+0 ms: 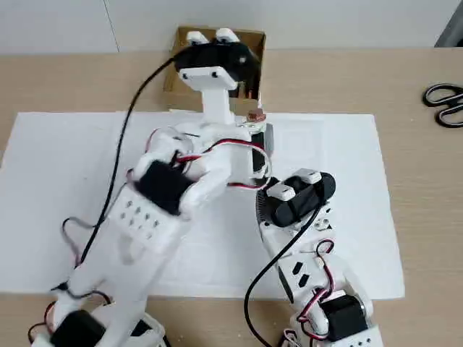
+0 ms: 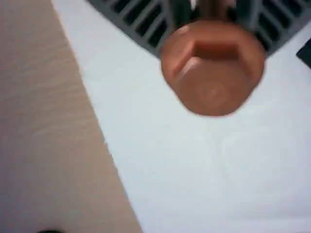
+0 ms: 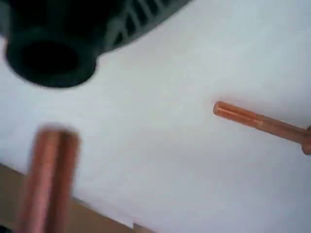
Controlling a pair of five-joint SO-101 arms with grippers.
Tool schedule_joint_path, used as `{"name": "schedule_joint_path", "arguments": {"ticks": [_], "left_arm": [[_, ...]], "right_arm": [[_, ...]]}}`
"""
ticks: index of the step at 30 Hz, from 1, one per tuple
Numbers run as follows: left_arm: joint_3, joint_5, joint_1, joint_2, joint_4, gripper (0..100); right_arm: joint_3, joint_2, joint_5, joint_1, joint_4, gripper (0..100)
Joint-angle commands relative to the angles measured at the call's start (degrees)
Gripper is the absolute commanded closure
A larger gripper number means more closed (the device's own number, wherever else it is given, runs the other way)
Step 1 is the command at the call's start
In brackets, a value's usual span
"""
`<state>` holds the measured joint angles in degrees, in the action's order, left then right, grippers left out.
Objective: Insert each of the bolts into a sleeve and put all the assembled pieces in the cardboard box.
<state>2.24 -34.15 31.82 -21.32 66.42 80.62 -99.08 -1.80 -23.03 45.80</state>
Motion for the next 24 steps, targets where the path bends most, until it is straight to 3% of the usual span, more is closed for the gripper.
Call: {"name": "schedule_joint_path", "arguments": {"ticks": [1, 5, 12, 24], "left_arm": [[1.89, -0.09, 0.18, -9.32, -1.05, 99], [11.65, 0.09, 0.18, -16.53, -4.66, 99], [27.82, 0.00, 0.18, -22.33, -19.52, 99], [33.27, 0.44, 1.14, -22.24, -25.49, 99]], "right_arm": [[0.44, -1.45, 0.53, -0.13, -0.92, 99.5], [1.49, -1.45, 0.53, -0.40, -0.92, 99.5], [1.58, -1.54, 0.62, -0.57, -0.92, 99.5], [1.67, -1.54, 0.62, -2.95, -0.92, 99.5]]}}
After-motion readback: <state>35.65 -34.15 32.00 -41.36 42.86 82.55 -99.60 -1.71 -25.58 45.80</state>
